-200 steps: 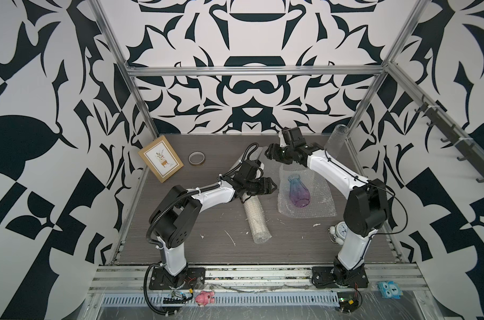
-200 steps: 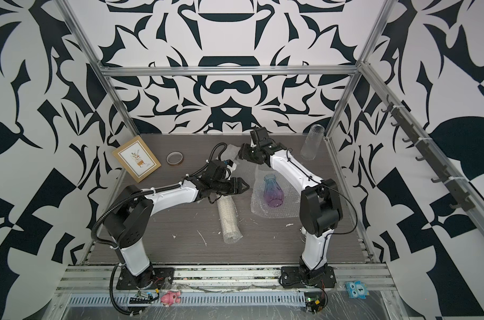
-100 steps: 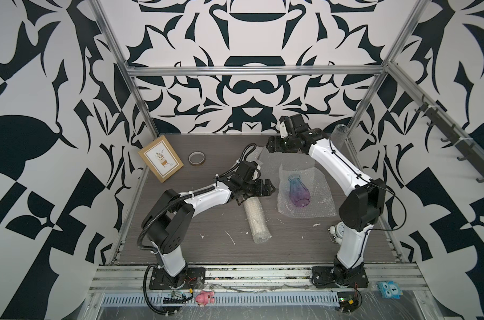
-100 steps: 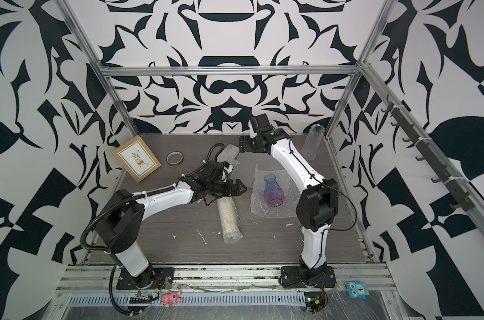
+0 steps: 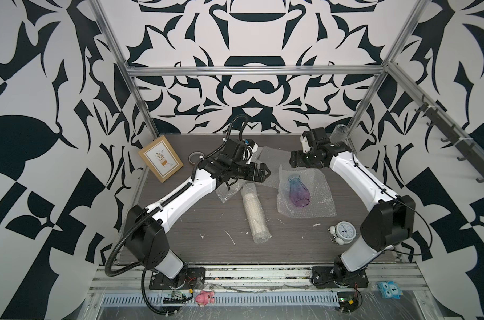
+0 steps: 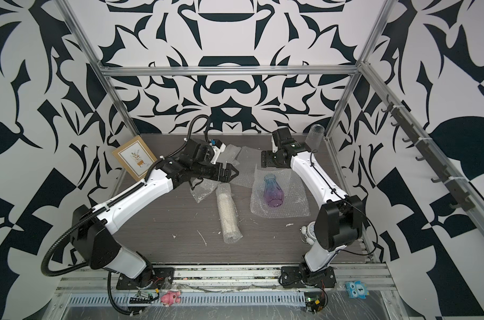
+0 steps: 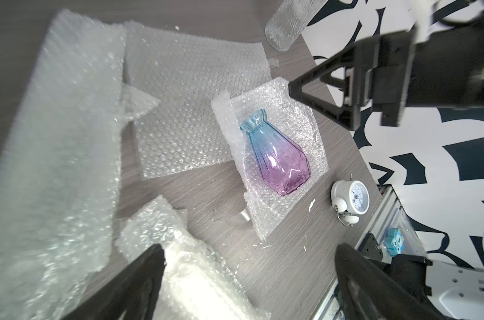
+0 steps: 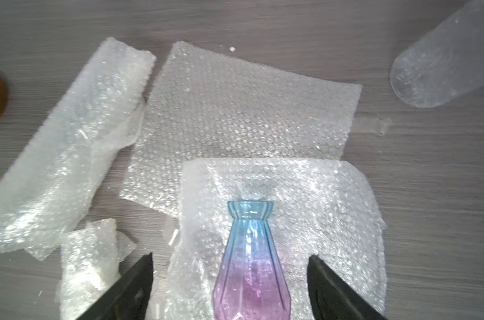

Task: Unwrap the vase from the bubble wrap
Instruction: Unwrap the bubble wrap, then pick up the vase from the bubble wrap.

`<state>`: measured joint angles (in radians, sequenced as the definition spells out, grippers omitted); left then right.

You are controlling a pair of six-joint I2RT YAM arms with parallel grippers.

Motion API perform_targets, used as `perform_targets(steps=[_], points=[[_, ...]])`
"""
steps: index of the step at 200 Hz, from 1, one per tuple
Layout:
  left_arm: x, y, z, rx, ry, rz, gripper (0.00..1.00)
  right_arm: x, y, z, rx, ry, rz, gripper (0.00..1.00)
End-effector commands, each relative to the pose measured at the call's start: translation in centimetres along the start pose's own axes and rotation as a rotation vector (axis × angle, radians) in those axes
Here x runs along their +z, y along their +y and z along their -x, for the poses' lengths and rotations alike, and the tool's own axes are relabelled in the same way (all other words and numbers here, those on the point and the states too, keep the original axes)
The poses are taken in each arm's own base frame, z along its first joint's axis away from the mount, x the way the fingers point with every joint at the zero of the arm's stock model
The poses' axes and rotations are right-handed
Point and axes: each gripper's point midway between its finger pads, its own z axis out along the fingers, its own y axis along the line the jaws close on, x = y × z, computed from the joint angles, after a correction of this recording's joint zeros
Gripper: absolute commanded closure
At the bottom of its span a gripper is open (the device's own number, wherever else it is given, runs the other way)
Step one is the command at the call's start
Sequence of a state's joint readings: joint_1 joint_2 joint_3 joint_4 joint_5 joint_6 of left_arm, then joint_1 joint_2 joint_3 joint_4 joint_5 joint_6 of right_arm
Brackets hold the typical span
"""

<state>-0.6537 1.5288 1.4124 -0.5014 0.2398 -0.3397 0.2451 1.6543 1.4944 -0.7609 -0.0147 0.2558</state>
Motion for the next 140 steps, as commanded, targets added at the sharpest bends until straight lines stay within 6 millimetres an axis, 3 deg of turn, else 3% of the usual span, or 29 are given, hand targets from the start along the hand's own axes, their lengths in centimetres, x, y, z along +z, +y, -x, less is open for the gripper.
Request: perform_targets(steps=[1, 55, 65, 104, 140], points=[[-2.4, 0.3, -1.4, 0.104, 0.056, 0.026, 0.00, 0.3, -0.2, -1.0, -0.028, 0.045, 0.016, 0.11], [-5.2, 1.5, -2.4, 0.300, -0.072, 0.074, 0.01, 3.8, -0.5, -3.3, -0.061, 0.193, 0.016, 0.10], [-6.6, 1.2, -2.1, 0.317, -0.121, 0.070, 0.01, 4.4, -0.5, -3.7, -0.070, 0.216, 0.017, 0.10], [-6.7, -0.1, -2.7, 0.309, -0.135, -0.038, 0.01, 6.6, -1.0, -4.0, -0.109, 0.295, -0.011, 0.12], [-6.6, 0.1, -2.6, 0.287, -0.129, -0.055, 0.01, 8.4, -1.0, -4.2, -0.120, 0.345, -0.011, 0.13]])
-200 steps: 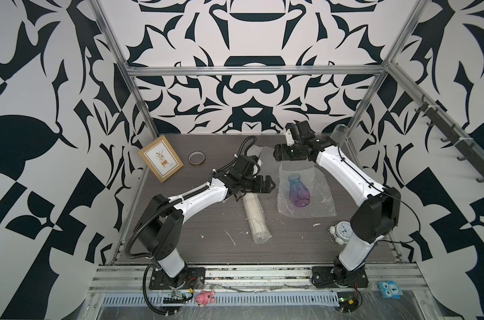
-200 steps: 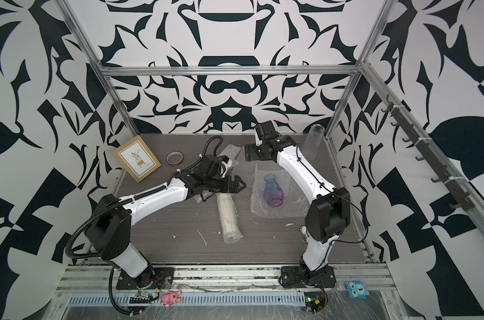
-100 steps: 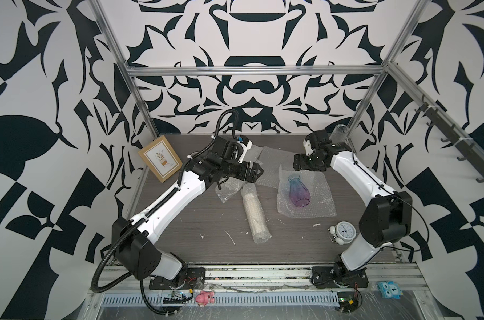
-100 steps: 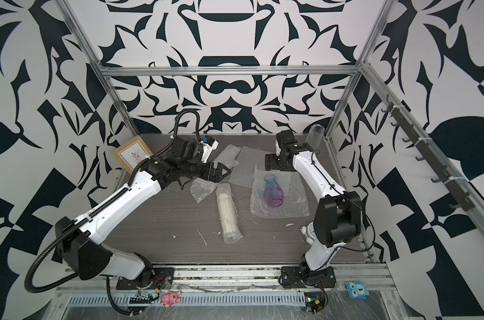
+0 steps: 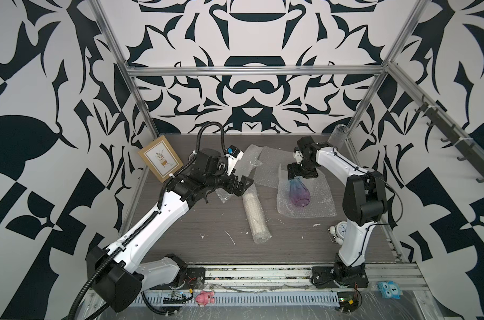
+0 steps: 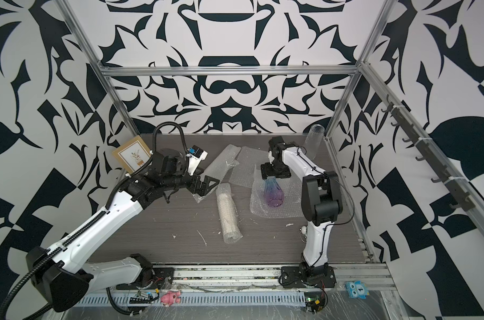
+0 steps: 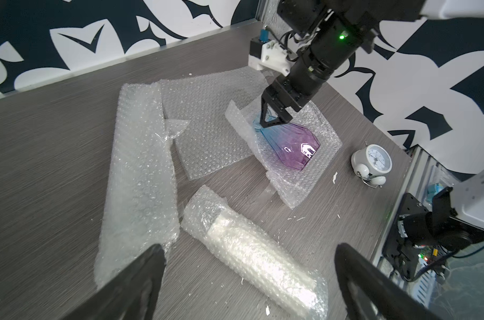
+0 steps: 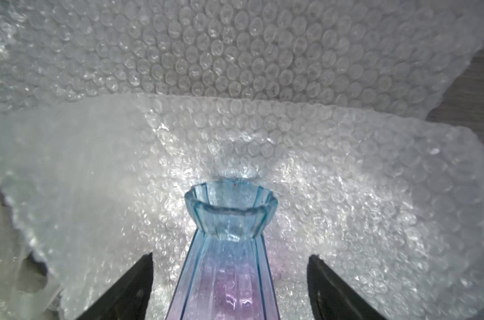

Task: Unwrap the vase from the bubble wrap
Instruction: Pick up the vase from the bubble wrap.

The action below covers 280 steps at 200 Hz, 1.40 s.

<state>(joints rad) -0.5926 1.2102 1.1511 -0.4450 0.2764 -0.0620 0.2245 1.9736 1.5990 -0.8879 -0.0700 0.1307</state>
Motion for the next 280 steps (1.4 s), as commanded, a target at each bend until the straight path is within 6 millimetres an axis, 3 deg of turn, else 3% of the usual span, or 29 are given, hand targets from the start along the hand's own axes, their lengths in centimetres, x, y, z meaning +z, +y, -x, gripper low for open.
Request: perform_targets(steps=[1, 114, 166, 219, 280], points=[[0.0, -0.3, 0.3, 0.002, -0.015, -0.041, 0.01, -1.0, 0.3, 0.6, -0.031, 0.001, 0.003, 0.13], [0.2, 0.9, 0.5, -0.053, -0.016, -0.034, 0.01, 2.6, -0.4, 1.3, -0.033, 0.097, -0.041, 0.21], [0.3, 1.2, 0.6, -0.075, -0.019, -0.035, 0.01, 3.4, 0.0, 1.1, -0.020, 0.120, -0.046, 0.26], [0.2, 1.4, 0.7, -0.081, -0.025, -0.027, 0.01, 2.4, 0.7, 1.7, -0.009, 0.086, -0.044, 0.39], [0.1, 1.8, 0.7, -0.090, -0.030, -0.013, 0.01, -0.9, 1.4, 2.2, 0.002, -0.016, -0.059, 0.51]])
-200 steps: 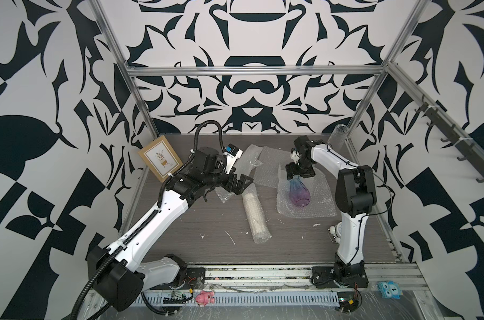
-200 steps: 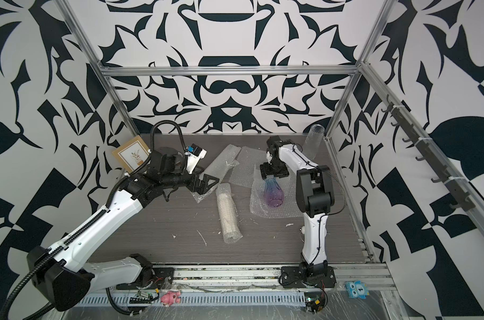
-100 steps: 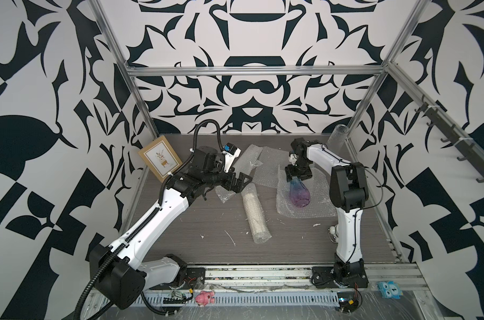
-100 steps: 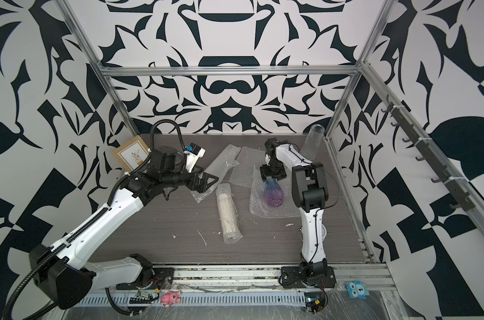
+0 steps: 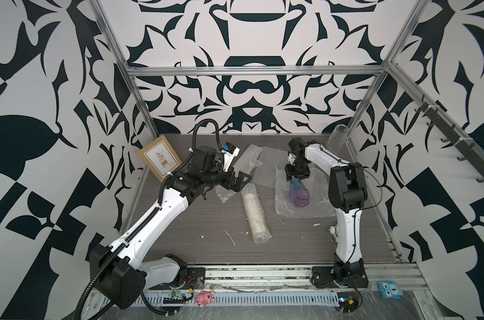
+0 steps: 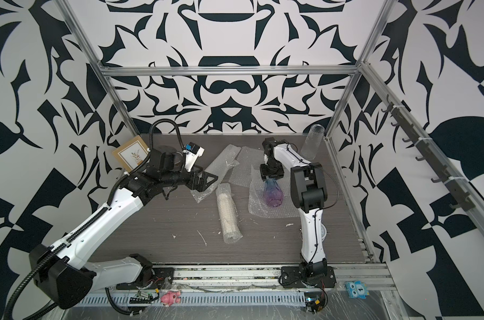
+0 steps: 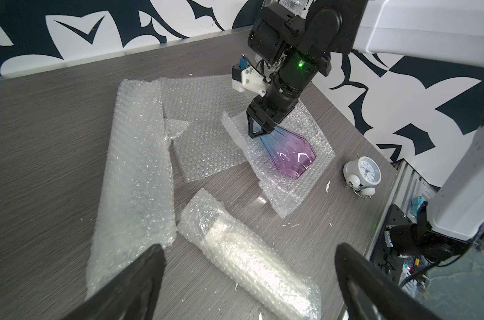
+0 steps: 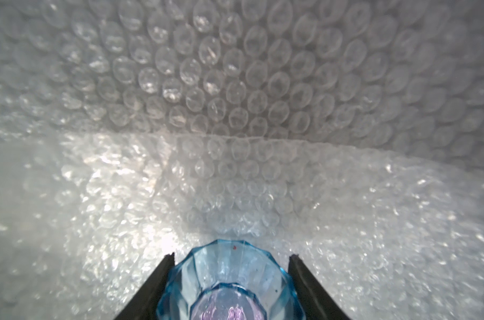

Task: Unwrap the vase from the bubble wrap
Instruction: Pick up the vase from the bubble wrap.

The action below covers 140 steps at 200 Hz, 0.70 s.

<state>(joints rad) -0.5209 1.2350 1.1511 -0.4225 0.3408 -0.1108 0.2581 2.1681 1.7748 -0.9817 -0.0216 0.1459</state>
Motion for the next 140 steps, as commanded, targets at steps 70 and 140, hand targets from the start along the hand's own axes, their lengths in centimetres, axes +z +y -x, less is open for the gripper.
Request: perform_targets(steps=[70, 140], points=[[0.2, 0.3, 0.3, -0.016, -0.014, 0.000, 0.01, -7.9, 1.7, -0.7, 0.031, -0.287, -0.014, 0.57], [0.4, 0.4, 0.2, -0.026, -0.011, 0.002, 0.01, -9.0, 2.0, -2.2, 0.067, -0.372, 0.029, 0.59]])
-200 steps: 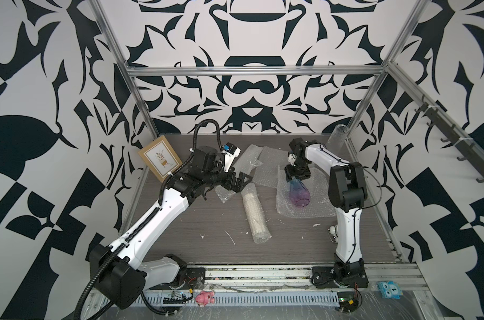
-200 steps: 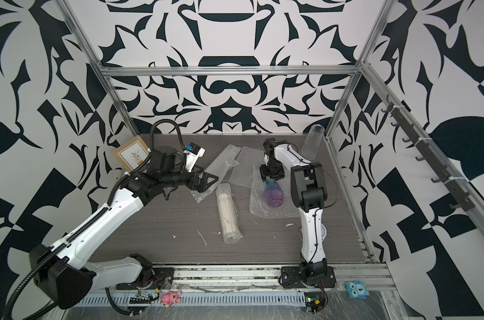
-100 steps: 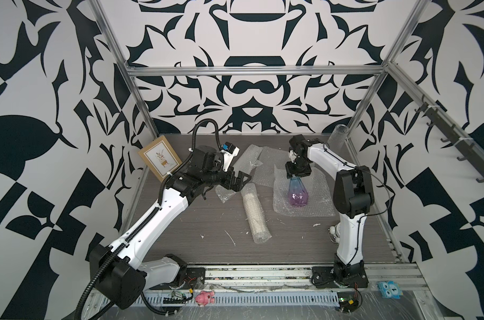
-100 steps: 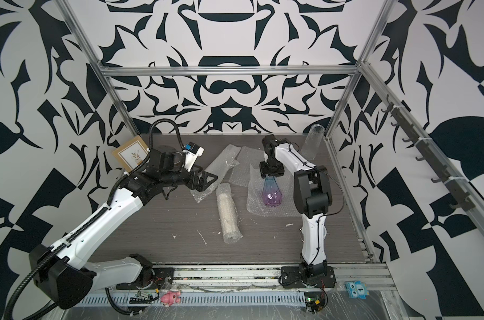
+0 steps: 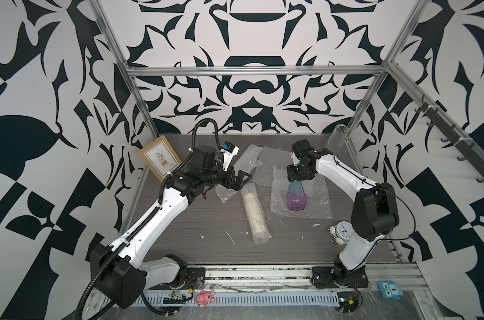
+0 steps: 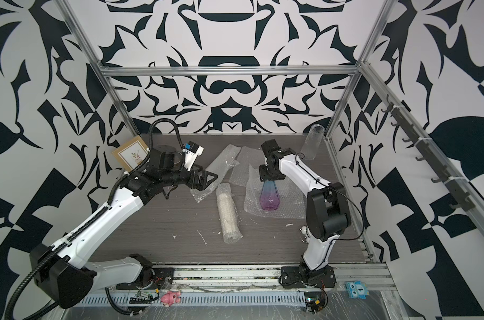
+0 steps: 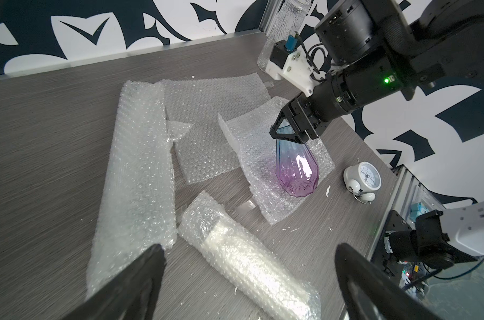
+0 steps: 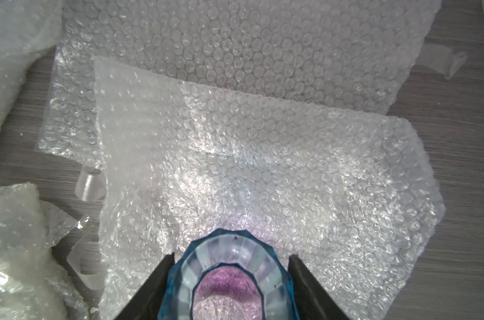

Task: Unwrap the vase from the bubble wrap
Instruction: Pick up the vase from the bubble wrap.

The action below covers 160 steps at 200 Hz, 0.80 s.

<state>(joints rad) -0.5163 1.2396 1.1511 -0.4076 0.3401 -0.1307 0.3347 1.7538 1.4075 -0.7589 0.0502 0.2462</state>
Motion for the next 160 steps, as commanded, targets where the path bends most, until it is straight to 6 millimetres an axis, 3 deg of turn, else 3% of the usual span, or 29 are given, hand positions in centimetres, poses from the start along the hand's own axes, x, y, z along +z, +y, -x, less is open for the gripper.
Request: perform_targets(steps=[1, 45, 160], points=[[0.3, 0.3, -0.1, -0.008, 0.001, 0.000, 0.01, -1.6, 0.4, 1.4, 0.041, -0.097, 0.025, 0.59], [0.5, 0.4, -0.2, -0.015, 0.005, 0.000, 0.01, -3.8, 0.5, 1.1, 0.064, -0.217, 0.054, 0.60], [0.9, 0.7, -0.4, -0.029, 0.015, 0.008, 0.01, -8.4, -0.2, -3.9, 0.084, -0.445, 0.092, 0.61]])
